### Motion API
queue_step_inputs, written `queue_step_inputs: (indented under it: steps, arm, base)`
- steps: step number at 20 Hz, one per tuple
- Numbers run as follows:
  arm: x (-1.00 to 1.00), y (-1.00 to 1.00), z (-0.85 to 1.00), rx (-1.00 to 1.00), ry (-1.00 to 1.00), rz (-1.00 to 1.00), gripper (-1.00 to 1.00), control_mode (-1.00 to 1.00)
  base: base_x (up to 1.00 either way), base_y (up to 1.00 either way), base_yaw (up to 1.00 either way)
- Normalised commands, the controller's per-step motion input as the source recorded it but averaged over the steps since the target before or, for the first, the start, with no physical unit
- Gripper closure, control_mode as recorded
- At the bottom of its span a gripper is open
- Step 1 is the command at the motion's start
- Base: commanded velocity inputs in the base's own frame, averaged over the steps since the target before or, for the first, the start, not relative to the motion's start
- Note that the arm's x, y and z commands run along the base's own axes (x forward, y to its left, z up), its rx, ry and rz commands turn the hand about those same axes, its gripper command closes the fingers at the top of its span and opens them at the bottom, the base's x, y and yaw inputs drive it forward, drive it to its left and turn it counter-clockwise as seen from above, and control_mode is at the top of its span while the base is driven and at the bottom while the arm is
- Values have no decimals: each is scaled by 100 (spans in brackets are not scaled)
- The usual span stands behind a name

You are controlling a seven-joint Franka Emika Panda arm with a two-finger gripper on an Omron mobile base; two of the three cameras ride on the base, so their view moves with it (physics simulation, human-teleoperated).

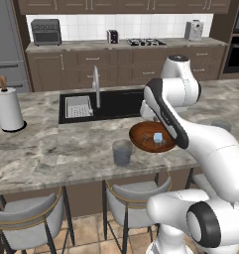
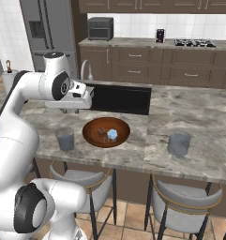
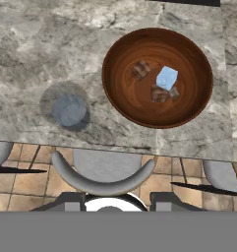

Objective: There are four ice cubes in the ice bowl. Place two ice cubes in each glass of water.

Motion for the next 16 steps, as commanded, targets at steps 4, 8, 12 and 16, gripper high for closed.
queue_step_inputs:
  steps: [4,8,12,16]
  arm:
    - [0,0,0,0,0,0,-100,-100]
    - [0,-7,-2,0,-2,3,-100,-100]
    - [0,-17,-8,0,-1,4,-100,-100]
    - [0,-23,-12,0,-1,6,-100,-100]
  base:
    - [0,0,0]
    - [0,0,0]
    - [0,0,0]
    - [0,0,0]
